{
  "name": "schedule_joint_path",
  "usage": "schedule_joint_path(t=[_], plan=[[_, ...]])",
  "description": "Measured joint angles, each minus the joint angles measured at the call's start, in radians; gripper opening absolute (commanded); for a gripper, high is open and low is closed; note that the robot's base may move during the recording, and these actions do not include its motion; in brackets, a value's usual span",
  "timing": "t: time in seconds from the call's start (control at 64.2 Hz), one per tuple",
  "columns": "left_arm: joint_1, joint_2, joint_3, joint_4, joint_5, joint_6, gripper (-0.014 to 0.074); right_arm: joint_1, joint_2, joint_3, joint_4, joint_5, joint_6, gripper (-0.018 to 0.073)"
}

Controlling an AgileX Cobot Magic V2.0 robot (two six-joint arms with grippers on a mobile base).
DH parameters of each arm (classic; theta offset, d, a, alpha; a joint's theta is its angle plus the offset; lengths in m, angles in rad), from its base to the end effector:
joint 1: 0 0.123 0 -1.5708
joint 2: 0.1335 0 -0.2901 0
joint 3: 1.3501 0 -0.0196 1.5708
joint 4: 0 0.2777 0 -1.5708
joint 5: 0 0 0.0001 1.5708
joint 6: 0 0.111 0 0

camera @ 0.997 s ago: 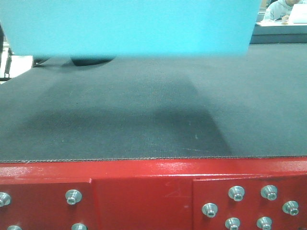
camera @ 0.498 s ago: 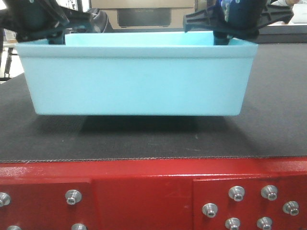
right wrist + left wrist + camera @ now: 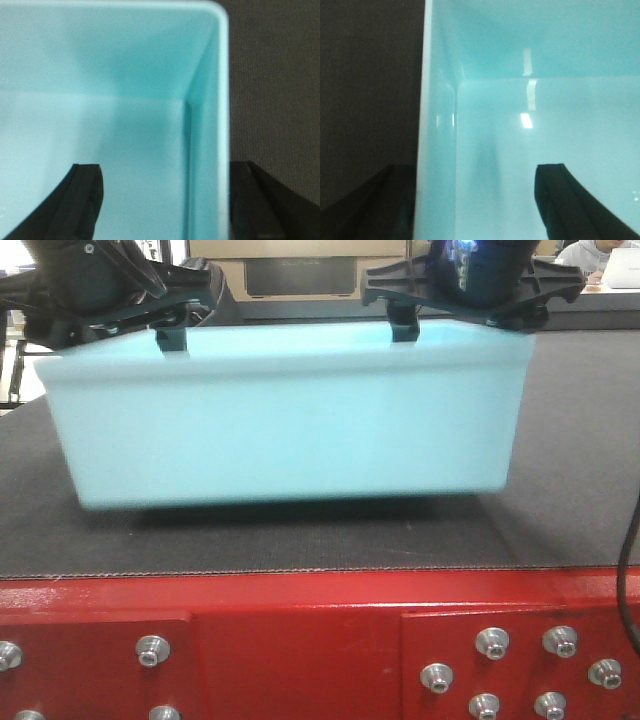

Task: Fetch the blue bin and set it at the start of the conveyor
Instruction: 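Lower the teal bin onto the grey conveyor belt with both grippers, then open both grippers and raise them off the teal bin's walls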

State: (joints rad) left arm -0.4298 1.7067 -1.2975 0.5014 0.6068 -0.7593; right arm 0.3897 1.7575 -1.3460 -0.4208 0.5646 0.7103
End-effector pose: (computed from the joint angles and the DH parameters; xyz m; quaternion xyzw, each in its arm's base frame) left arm 0.3906 -0.1455 0.2518 -0.0040 0.9312 -0.0067 0.3644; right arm 0.4091 0.1418 0.2471 0.0198 0.9304 0.0308 0.3647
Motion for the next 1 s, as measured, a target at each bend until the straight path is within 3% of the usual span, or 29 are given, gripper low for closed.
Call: schedule_joint_path(t=[0.218,0.327,0.452,0.576,0.592,0.685,0.826,0.997], plan=[[0.0,0.0,-0.003,0.033,0.011,-0.02,0.0406,-0.007,-0.006,-0.001,0.0,0.007,0.004,0.0381],[0.0,-0.012,-0.003,0.037,0.013,-0.022,0.0331,-0.007,-0.031,-0.001,0.0,0.01,0.004,0.0347],[0.0,-0.066,-0.003,0.033,0.015,-0.022,0.012,-0.007,-0.088,-0.001,0.001,0.011,0.004,0.015],[0.0,-0.151,-0.003,0.022,0.017,-0.022,-0.0111,-0.007,-0.154,-0.002,0.001,0.013,-0.007,-0.013],[0.0,-0.159,-0.003,0.022,0.017,-0.022,-0.0109,-0.007,-0.161,-0.002,0.001,0.015,-0.009,-0.0169],[0.0,-0.209,-0.006,0.015,0.013,-0.012,-0.0109,-0.007,-0.204,-0.007,0.001,0.015,-0.011,-0.0165],[0.002,-0.269,0.008,-0.101,-0.048,0.171,-0.0109,-0.007,-0.259,0.03,0.002,-0.047,-0.039,-0.0165],[0.002,-0.362,0.15,-0.327,-0.237,0.409,-0.0109,-0.007,-0.357,0.244,0.002,-0.346,-0.07,-0.0167]])
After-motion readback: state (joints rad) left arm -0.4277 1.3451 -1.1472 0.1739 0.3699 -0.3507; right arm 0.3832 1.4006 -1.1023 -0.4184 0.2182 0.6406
